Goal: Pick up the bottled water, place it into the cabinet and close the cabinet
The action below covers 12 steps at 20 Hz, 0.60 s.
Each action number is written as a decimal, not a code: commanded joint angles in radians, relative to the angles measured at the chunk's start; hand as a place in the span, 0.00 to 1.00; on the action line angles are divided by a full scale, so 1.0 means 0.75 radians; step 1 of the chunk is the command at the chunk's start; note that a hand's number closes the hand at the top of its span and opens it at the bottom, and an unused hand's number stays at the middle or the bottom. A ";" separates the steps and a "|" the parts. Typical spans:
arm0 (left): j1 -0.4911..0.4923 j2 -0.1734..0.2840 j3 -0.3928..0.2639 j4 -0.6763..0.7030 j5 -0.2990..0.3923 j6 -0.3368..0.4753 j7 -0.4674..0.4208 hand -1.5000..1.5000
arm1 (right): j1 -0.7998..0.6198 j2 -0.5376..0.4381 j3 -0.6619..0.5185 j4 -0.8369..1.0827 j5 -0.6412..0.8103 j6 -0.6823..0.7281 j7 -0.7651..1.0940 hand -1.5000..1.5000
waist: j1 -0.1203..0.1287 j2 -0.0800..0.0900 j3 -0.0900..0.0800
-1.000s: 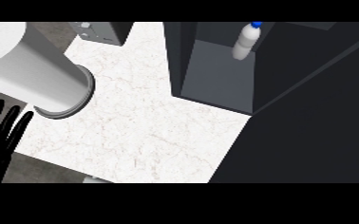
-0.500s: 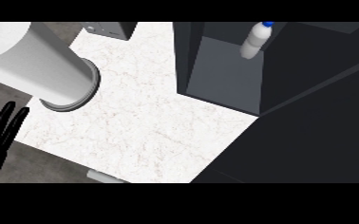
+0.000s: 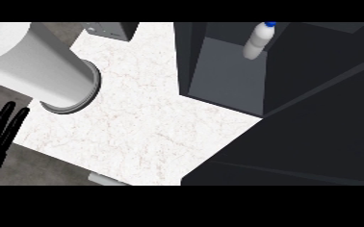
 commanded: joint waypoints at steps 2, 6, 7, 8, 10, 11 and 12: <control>-0.002 0.015 0.018 0.026 0.014 -0.020 0.007 0.00 | -0.207 0.082 -0.017 0.105 0.043 -0.083 0.177 1.00 | -0.002 -0.016 -0.001; -0.017 0.001 0.010 0.032 0.018 -0.018 0.007 0.00 | -0.380 0.130 -0.068 0.256 0.042 -0.101 0.270 1.00 | -0.012 -0.014 0.003; -0.007 0.005 0.015 0.030 0.022 -0.023 0.009 0.00 | -0.419 0.157 -0.083 0.293 0.031 -0.122 0.296 1.00 | -0.009 -0.021 0.005; -0.006 0.010 0.016 0.038 0.031 -0.024 0.019 0.00 | -0.464 0.176 -0.077 0.339 0.038 -0.127 0.321 1.00 | -0.008 -0.021 0.006; -0.011 0.016 0.036 0.053 0.032 -0.026 0.011 0.00 | -0.552 0.231 -0.092 0.414 0.043 -0.162 0.368 1.00 | -0.015 -0.027 0.007; -0.006 0.010 0.035 0.064 0.032 -0.028 0.008 0.00 | -0.592 0.254 -0.110 0.461 0.032 -0.170 0.380 1.00 | -0.019 -0.023 0.009; 0.014 0.005 0.019 0.064 0.028 -0.032 0.013 0.00 | -0.629 0.272 -0.110 0.495 0.030 -0.180 0.413 1.00 | -0.016 -0.029 0.009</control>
